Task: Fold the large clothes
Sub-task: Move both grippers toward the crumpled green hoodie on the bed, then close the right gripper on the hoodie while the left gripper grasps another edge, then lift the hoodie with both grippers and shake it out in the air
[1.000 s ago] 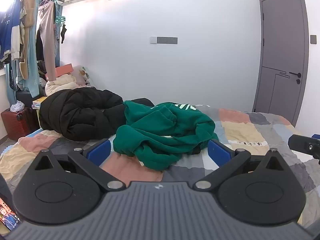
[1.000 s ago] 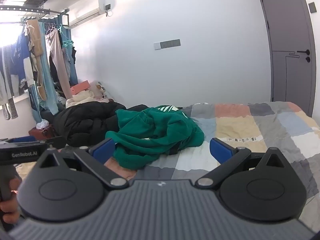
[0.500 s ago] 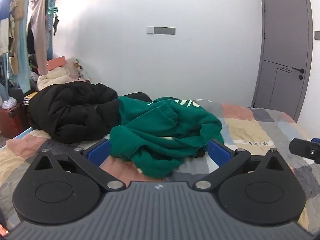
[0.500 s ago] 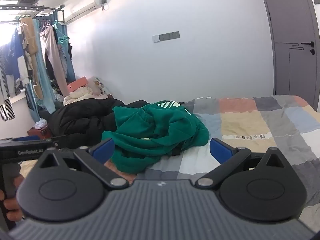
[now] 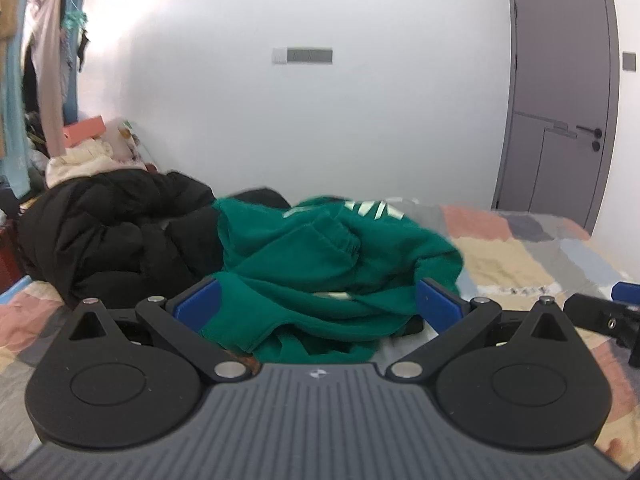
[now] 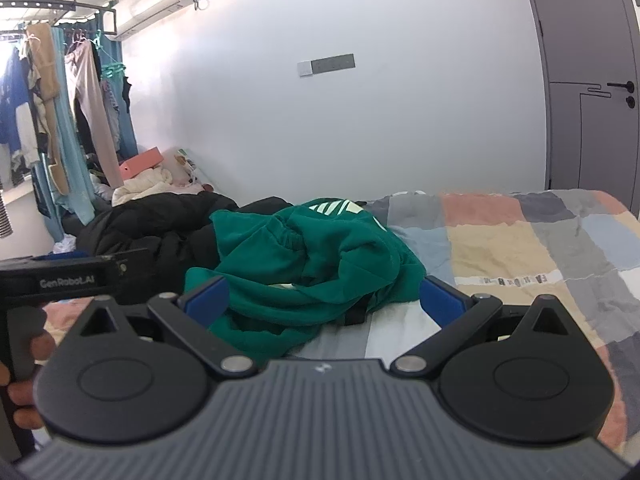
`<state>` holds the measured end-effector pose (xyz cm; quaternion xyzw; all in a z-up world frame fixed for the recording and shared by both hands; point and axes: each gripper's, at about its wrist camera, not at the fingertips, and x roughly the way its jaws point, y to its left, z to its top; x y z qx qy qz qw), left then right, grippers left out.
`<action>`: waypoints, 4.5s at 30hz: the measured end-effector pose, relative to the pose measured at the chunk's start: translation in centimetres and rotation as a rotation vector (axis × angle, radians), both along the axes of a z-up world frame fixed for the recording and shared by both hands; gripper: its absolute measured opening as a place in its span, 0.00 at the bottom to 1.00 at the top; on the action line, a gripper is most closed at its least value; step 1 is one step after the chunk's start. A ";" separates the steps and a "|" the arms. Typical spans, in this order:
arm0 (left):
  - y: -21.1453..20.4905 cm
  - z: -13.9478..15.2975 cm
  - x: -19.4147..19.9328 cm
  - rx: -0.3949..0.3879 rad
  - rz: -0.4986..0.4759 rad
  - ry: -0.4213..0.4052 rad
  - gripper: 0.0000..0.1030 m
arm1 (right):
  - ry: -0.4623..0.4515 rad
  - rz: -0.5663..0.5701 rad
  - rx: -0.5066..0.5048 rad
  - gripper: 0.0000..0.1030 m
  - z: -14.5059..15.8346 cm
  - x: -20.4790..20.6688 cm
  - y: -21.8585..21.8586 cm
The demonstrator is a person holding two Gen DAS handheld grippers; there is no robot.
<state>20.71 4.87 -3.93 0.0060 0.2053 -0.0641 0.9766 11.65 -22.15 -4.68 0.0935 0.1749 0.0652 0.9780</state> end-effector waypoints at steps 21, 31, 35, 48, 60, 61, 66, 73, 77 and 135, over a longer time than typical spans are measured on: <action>1.2 -4.2 21.4 0.001 -0.025 0.097 1.00 | 0.116 -0.036 -0.026 1.00 -3.6 18.3 0.2; -0.5 -7.8 13.1 -0.028 0.035 0.043 1.00 | 0.094 0.062 -0.037 1.00 -6.3 14.3 0.1; -1.5 -8.5 8.7 -0.017 0.052 0.039 1.00 | 0.101 0.093 -0.012 1.00 -6.3 11.9 -0.5; -3.9 -9.4 -1.1 0.005 0.061 0.017 1.00 | 0.103 0.124 0.049 1.00 -9.9 4.9 -3.2; -2.9 -9.9 -1.3 -0.043 0.060 0.019 1.00 | 0.038 0.075 0.061 1.00 -9.6 3.8 -4.4; -2.8 -9.9 -1.3 -0.045 0.059 0.019 1.00 | 0.037 0.072 0.061 1.00 -9.6 3.8 -4.3; -2.4 -10.0 -1.2 -0.064 0.053 0.014 1.00 | 0.026 0.069 0.056 1.00 -9.7 3.6 -3.9; -1.9 -10.3 -0.1 -0.094 0.047 0.033 1.00 | 0.016 0.065 -0.001 1.00 -9.8 3.6 -2.8; -1.6 -10.4 1.5 -0.115 0.051 0.046 1.00 | 0.031 0.040 -0.014 1.00 -10.0 4.6 -2.7; -3.0 -13.4 7.5 -0.321 -0.101 0.158 0.21 | -0.096 0.122 0.249 0.11 -9.2 17.4 -7.2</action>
